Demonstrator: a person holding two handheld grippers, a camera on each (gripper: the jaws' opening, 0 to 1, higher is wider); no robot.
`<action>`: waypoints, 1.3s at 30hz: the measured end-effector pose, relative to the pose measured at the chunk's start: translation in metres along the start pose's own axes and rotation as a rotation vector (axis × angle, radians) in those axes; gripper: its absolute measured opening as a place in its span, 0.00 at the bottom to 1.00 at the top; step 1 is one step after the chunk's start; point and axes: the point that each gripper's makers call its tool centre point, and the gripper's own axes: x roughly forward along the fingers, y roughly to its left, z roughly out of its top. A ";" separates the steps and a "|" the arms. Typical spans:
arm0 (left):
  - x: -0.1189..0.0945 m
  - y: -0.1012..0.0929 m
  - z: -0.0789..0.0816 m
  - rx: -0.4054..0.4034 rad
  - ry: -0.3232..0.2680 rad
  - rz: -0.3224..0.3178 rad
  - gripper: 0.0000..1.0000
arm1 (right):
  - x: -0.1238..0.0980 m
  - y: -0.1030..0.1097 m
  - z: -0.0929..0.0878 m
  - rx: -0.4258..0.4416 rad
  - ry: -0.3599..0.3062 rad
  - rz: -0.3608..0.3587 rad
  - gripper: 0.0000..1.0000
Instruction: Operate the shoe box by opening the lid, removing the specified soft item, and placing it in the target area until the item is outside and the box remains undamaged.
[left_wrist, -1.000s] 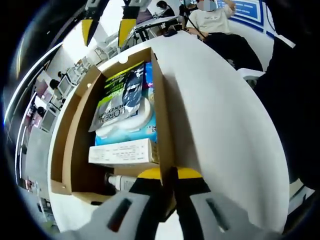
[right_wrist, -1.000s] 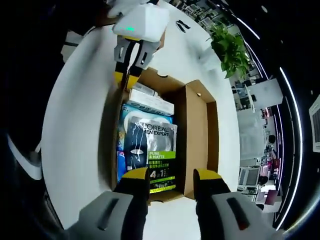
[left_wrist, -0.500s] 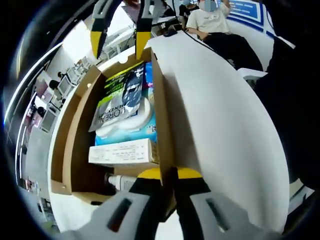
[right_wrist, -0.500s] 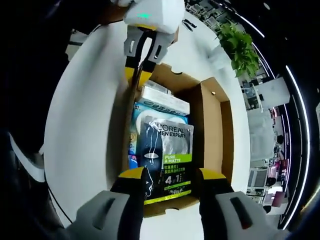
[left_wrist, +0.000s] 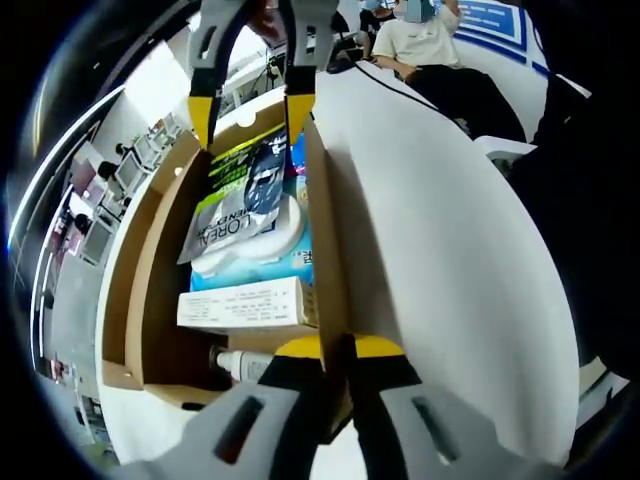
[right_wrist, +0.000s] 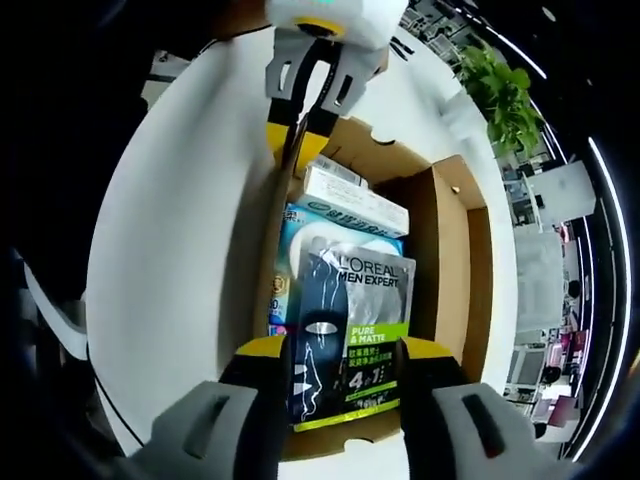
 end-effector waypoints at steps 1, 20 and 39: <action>0.000 0.000 0.000 0.001 0.000 0.000 0.06 | 0.001 0.000 0.000 -0.002 0.000 0.000 0.41; 0.001 0.000 0.000 0.005 0.000 -0.003 0.06 | 0.019 -0.003 0.007 0.007 -0.010 0.020 0.41; 0.002 0.002 0.001 0.012 0.001 -0.004 0.06 | 0.026 0.000 0.005 0.076 0.007 -0.098 0.36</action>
